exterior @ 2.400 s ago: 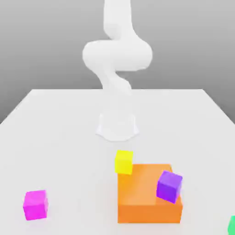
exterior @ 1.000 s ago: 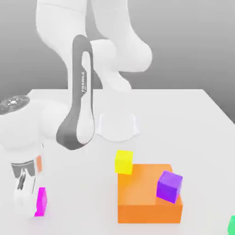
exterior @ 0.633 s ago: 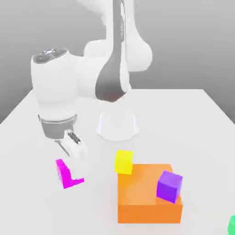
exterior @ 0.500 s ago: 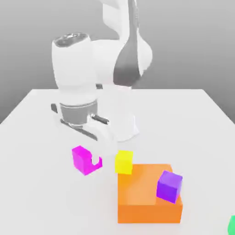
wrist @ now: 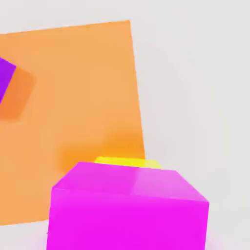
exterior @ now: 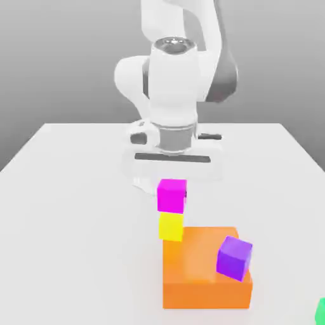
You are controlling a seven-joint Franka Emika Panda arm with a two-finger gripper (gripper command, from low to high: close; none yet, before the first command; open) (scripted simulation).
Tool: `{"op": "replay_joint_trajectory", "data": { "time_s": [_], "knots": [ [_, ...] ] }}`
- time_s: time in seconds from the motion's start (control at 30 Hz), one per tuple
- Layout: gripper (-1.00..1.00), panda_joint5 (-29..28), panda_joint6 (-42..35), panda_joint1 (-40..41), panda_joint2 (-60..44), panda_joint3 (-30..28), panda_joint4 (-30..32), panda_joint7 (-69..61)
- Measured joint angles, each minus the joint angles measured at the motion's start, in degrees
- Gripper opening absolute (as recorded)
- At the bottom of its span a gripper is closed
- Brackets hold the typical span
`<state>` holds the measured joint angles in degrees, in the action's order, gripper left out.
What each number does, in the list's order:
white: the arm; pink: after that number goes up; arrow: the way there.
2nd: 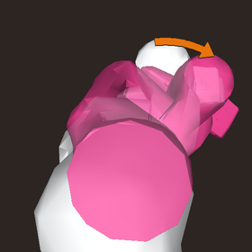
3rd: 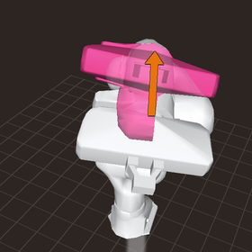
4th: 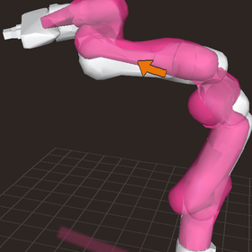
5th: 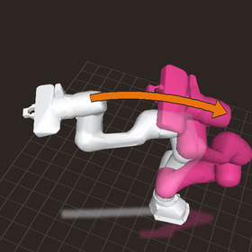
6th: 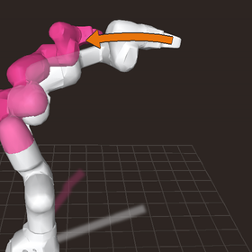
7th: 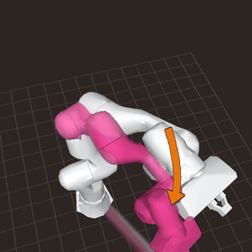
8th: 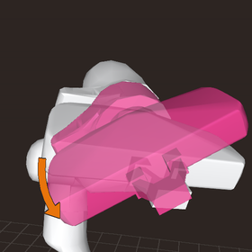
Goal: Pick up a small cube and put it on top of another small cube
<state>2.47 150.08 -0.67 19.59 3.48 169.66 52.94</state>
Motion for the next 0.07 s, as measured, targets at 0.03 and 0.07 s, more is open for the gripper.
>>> {"op": "replay_joint_trajectory", "data": {
  "time_s": [0.03,0.07],
  "knots": [
    [1.00,0.00,0.00,0.00,0.00,0.00,0.00,0.00],
    [1.00,0.00,0.00,0.00,0.00,0.00,0.00,0.00]
  ]
}}
